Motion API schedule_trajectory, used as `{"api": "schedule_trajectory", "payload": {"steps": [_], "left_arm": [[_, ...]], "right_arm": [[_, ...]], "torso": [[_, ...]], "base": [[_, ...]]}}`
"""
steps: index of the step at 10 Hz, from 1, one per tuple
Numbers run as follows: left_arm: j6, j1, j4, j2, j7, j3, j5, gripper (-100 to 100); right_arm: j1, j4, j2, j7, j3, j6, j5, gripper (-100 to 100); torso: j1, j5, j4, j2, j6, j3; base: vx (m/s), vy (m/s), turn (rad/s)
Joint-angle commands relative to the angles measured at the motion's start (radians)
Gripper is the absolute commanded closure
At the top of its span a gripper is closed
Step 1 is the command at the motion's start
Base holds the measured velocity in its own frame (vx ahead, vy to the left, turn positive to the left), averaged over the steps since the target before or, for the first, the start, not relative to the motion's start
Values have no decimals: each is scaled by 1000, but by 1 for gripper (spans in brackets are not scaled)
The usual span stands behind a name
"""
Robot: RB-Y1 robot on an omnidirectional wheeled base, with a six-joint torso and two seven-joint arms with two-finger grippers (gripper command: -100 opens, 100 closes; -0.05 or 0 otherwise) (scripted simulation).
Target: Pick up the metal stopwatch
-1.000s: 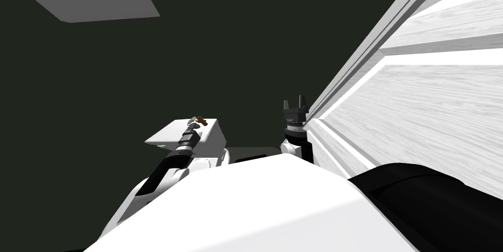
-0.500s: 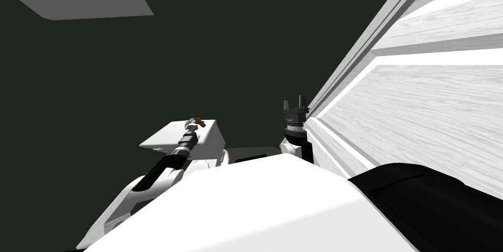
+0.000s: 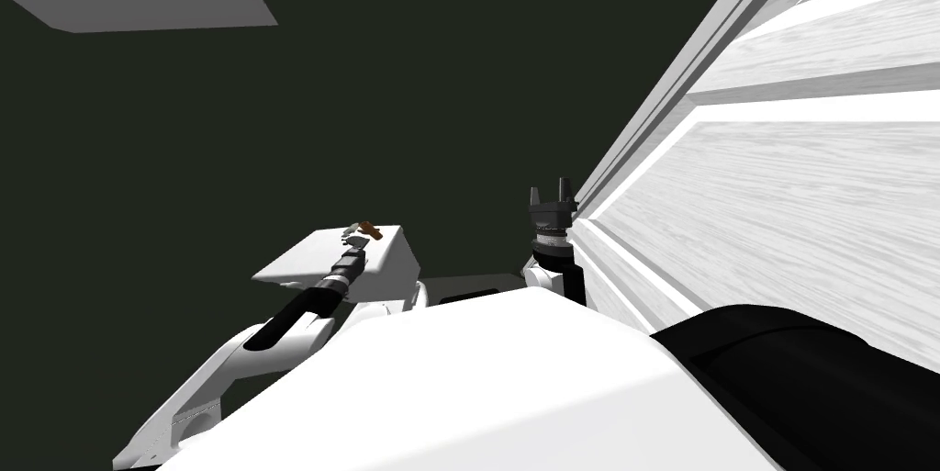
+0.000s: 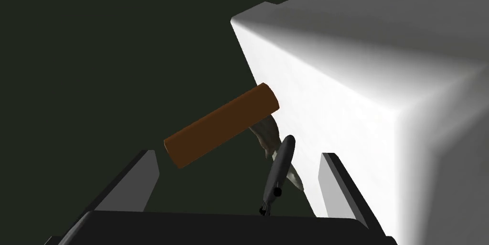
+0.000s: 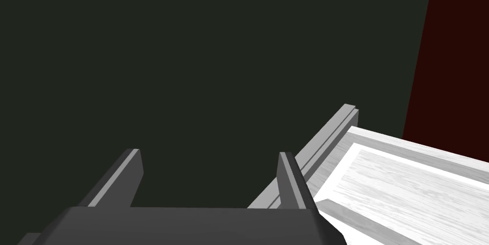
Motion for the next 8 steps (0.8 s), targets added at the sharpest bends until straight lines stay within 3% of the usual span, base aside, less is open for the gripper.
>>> {"api": "schedule_trajectory", "payload": {"steps": [1,4,8], "left_arm": [[37,-3,7,46,-7,3,2,-100],[112,-5,23,139,-24,8,4,-100],[181,-10,38,229,-39,17,5,-100]], "right_arm": [[0,0,0,0,0,0,0,0],[0,0,0,0,0,0,0,0],[0,0,0,0,0,0,0,0]], "torso": [[0,0,0,0,0,0],[1,0,0,-1,0,-1],[2,0,0,-2,0,-1]], "base": [[9,9,-27],[23,20,-46],[35,36,-33]]}}
